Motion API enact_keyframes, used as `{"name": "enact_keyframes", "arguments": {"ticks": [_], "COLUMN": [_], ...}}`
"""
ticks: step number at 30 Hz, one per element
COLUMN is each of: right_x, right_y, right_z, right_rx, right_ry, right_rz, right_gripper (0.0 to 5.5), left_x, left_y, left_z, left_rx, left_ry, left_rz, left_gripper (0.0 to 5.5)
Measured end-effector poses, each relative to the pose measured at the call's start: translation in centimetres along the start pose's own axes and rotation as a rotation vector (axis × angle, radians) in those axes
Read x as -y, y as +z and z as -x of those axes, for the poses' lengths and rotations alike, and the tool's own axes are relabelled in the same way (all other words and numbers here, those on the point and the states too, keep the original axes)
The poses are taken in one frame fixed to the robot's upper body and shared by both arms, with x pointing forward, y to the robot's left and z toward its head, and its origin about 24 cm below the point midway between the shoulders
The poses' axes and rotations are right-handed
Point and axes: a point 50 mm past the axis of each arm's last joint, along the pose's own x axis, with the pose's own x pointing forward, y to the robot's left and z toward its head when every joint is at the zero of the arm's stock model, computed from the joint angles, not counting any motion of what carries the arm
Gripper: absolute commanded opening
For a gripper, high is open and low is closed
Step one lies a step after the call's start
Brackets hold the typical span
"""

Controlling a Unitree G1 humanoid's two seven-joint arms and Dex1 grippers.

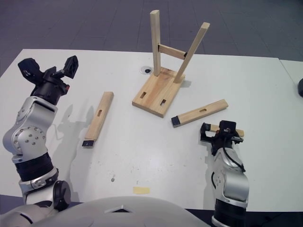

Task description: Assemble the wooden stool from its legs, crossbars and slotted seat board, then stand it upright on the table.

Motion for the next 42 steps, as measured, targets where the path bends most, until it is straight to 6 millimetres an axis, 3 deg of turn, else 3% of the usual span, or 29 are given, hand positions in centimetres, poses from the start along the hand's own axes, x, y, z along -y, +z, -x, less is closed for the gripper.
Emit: {"name": "enact_keyframes", "arguments": {"ticks": [4,10,19,28,32,36,39,42], "right_x": [0.4,1.6,5.3,6.5,6.7,6.3,7.1,8.0], "right_y": [-0.9,-0.9,-0.9,0.5,3.1,8.7,14.0,15.9], "right_z": [0.3,-1.8,-2.6,-4.0,-5.5,-7.0,-7.0,-6.7], "right_rx": [0.073,0.247,0.220,0.270,0.338,0.419,0.480,0.411], "right_ry": [0.041,0.043,-0.066,-0.124,-0.059,0.240,0.454,0.623], "right_rz": [0.033,0.092,-0.040,-0.059,-0.113,-0.167,-0.044,0.159], "right_gripper": [5.40,5.40,5.40,5.40,5.40,5.40,5.40,5.40], "left_x": [0.0,0.4,0.5,0.3,0.3,0.2,0.2,0.1], "left_y": [-0.1,-0.9,-1.1,-1.2,-1.3,-1.3,-1.4,-1.4], "left_z": [0.0,0.0,-0.1,0.1,0.1,0.1,0.2,0.2], "left_rx": [-0.006,-0.045,-0.056,-0.058,-0.062,-0.062,-0.064,-0.063], "left_ry": [-0.003,-0.025,-0.031,-0.030,-0.031,-0.030,-0.029,-0.026], "left_rz": [-0.005,-0.013,-0.027,-0.027,-0.028,-0.029,-0.030,-0.032], "left_gripper": [5.40,5.40,5.40,5.40,5.40,5.40,5.40,5.40]}}
